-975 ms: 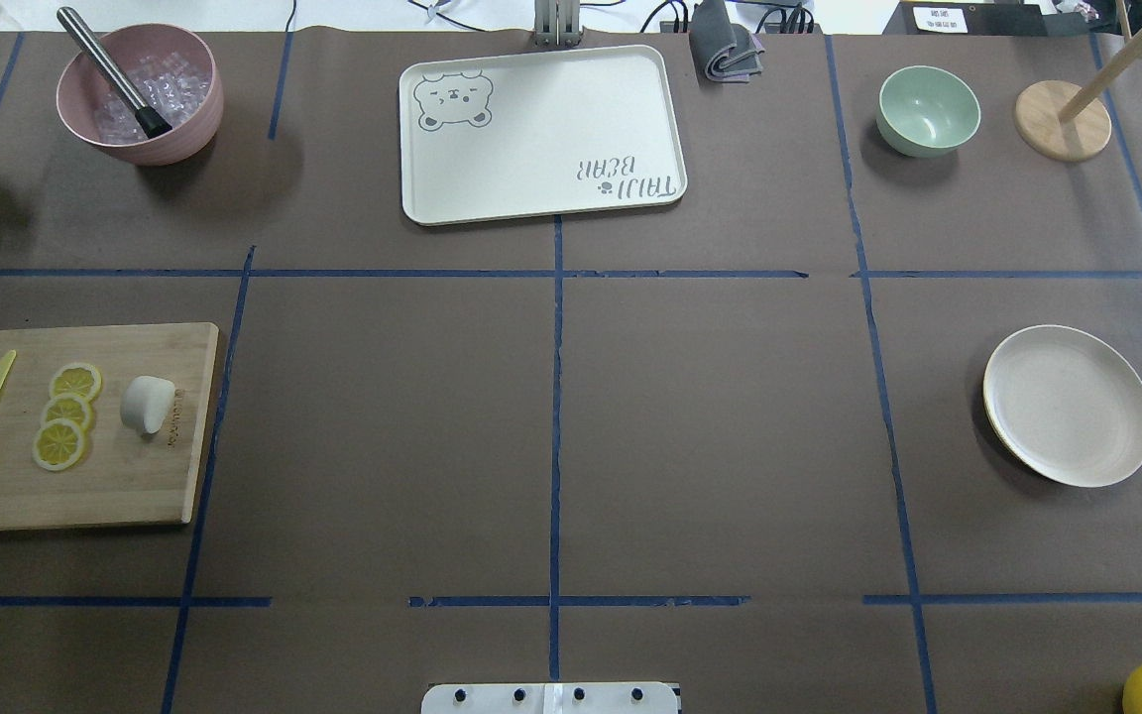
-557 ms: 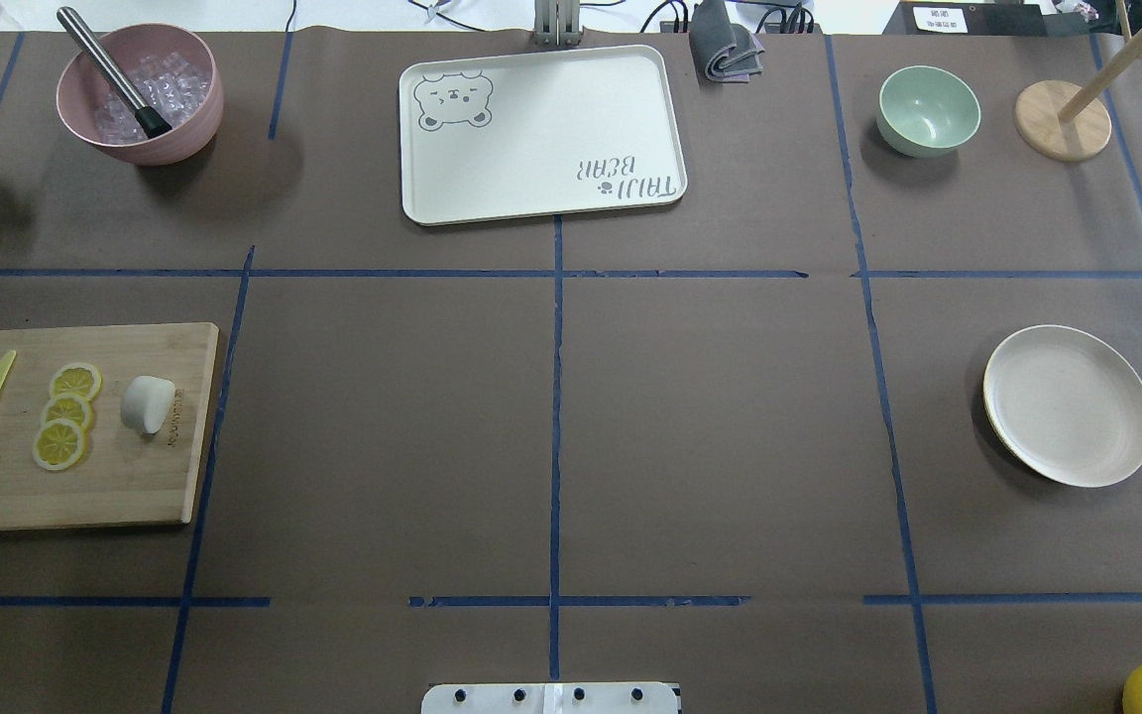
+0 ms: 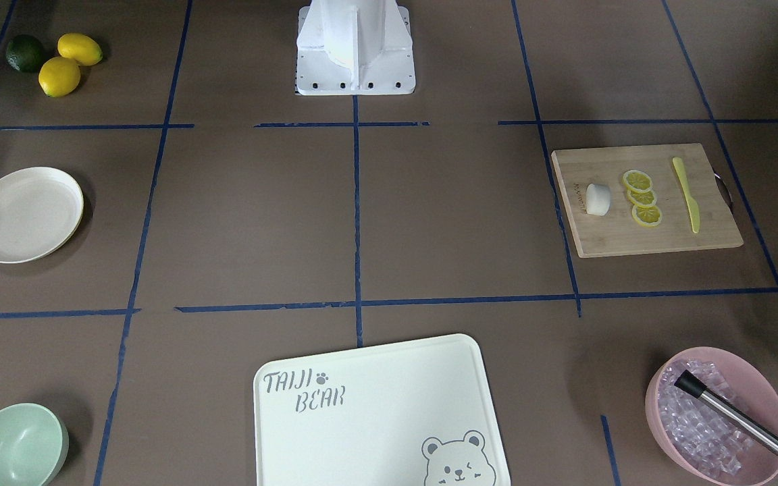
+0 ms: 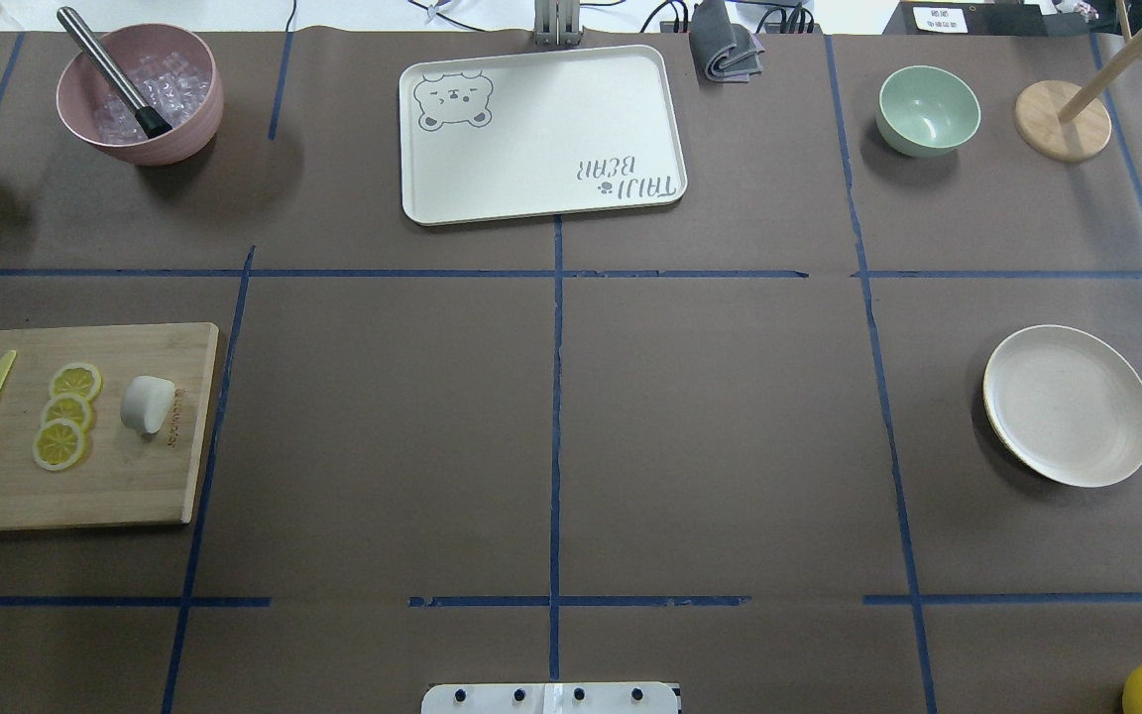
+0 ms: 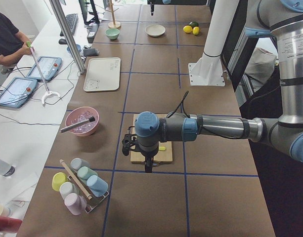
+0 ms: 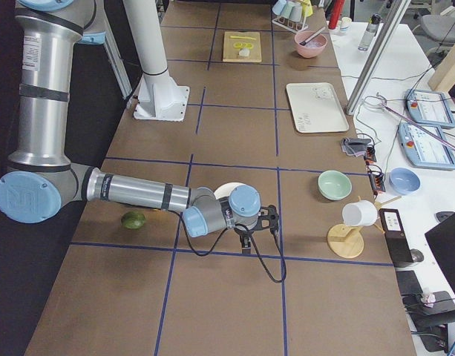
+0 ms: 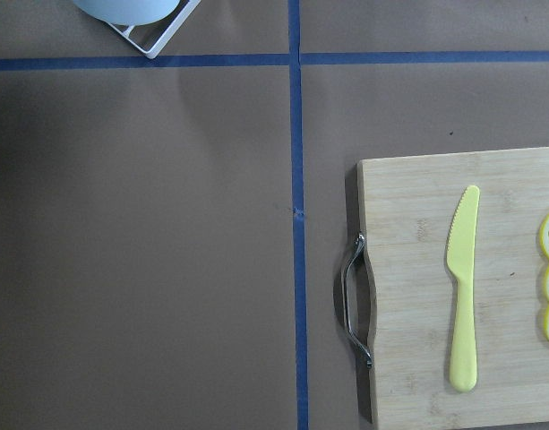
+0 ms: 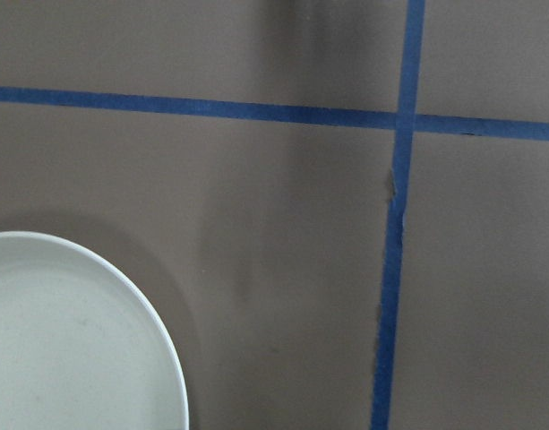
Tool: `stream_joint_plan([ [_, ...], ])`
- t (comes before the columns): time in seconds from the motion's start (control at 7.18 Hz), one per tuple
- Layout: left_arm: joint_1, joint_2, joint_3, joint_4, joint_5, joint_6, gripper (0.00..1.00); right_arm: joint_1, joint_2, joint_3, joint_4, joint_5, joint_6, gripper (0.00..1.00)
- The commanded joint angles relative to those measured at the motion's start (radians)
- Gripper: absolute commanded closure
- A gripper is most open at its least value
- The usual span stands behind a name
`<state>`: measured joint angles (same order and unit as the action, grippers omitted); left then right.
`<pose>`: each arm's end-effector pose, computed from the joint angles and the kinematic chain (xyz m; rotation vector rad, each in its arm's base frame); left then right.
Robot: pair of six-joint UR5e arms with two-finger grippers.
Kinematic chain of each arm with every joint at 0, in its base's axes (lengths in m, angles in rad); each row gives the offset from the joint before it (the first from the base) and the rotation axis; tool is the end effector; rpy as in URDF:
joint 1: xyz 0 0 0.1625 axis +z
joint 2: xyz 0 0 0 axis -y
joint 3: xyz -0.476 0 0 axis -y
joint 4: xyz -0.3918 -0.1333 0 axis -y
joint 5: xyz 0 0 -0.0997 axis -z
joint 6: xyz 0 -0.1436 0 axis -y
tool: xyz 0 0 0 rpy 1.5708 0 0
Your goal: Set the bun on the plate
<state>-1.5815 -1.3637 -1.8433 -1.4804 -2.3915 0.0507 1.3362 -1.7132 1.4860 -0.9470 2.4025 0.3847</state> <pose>-0.0324 -0.3900 0.7031 0.0016 0.8210 0.0275 -0.0767 -0.4377 0.7726 0.1054 -0.8942 -0.0251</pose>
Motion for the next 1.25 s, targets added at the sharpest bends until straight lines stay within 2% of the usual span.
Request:
stream_joint_plan([
  [0.0, 0.0, 0.0, -0.001, 0.0, 0.0, 0.0, 0.0, -0.112, 0.003, -0.072, 0.266, -0.008, 0.317, 0.02],
  [0.56, 0.0, 0.0, -0.001, -0.003, -0.017, -0.002, 0.0, -0.186, 0.004, -0.069, 0.269, 0.003, 0.352, 0.06],
  [0.7, 0.0, 0.0, -0.001, -0.003, -0.017, -0.002, 0.0, -0.196, 0.004, -0.07, 0.269, 0.003, 0.352, 0.1],
  [0.97, 0.0, 0.0, -0.001, -0.003, -0.017, -0.002, 0.0, -0.199, 0.004, -0.072, 0.267, 0.004, 0.353, 0.3],
  [1.11, 0.0, 0.0, -0.001, -0.003, -0.017, -0.002, 0.0, -0.199, 0.004, -0.072, 0.267, 0.009, 0.361, 0.55],
])
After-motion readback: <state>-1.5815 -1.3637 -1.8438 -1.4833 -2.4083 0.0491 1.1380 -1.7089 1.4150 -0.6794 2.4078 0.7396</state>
